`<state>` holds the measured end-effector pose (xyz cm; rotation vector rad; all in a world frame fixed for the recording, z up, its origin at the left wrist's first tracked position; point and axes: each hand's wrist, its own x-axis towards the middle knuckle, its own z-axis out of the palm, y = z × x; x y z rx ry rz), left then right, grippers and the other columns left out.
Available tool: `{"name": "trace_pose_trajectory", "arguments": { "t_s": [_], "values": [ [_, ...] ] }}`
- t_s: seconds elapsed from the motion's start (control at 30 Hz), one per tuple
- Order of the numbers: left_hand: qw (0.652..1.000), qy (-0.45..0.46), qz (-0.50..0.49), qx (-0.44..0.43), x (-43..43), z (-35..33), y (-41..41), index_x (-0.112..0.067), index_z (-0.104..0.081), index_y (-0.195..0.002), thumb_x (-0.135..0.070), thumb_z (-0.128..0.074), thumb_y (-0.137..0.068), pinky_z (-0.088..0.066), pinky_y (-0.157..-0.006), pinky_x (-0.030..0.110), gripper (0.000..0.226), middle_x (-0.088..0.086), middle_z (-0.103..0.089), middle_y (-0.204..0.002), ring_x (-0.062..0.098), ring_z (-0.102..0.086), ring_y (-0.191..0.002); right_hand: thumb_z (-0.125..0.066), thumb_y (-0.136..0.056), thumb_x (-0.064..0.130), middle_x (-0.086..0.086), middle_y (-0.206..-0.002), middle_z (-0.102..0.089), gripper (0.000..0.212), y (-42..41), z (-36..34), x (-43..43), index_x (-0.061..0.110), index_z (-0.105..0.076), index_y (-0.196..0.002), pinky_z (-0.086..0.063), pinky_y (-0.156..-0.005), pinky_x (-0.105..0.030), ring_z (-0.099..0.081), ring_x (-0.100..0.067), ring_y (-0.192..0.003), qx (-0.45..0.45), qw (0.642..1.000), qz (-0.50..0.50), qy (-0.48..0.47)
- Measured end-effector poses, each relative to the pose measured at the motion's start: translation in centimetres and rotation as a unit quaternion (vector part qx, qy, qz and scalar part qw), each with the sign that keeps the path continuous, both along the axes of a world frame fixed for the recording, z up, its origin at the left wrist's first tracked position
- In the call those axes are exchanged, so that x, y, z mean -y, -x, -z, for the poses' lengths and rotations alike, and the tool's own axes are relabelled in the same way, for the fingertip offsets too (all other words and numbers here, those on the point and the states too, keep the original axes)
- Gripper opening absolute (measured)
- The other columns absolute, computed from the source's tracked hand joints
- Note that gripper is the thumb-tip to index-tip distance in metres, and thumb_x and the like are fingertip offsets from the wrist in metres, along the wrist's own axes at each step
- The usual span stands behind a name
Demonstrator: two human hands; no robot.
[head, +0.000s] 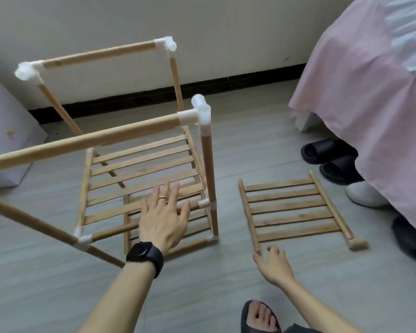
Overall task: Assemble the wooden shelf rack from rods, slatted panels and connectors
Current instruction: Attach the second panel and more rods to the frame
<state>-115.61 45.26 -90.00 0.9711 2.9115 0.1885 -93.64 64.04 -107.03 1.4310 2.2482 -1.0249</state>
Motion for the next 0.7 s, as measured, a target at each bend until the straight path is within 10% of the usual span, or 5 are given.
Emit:
{"name": "trace_pose_trajectory", "arguments": {
  "t_s": [0.27,0.7],
  "values": [
    [0.998,-0.038,-0.024,-0.048,-0.2,2.4,-0.3,-0.02,-0.037,-0.155,-0.064,-0.011,-0.098,-0.02,-0.123,0.048,0.077,0.005,-0.035,-0.161,0.025,-0.027,-0.151,-0.045,-0.1,0.057,-0.012,-0.153,-0.037,0.065,4.8,3.3,-2.7,0.012,-0.042,-0.147,-0.035,-0.11,-0.046,-0.033,-0.034,-0.141,0.094,0.977,-0.136,-0.137],
    [0.994,0.105,0.026,-0.031,0.3,1.3,0.2,-0.023,-0.023,-0.157,-0.077,-0.023,-0.091,-0.033,-0.116,0.052,0.085,0.014,-0.034,-0.159,0.036,-0.027,-0.148,-0.048,-0.087,0.049,-0.005,-0.113,-0.066,0.047,4.6,1.1,0.3,0.017,-0.053,-0.122,-0.034,-0.093,-0.042,-0.059,-0.027,-0.109,0.066,0.95,-0.243,-0.183]
  ]
}}
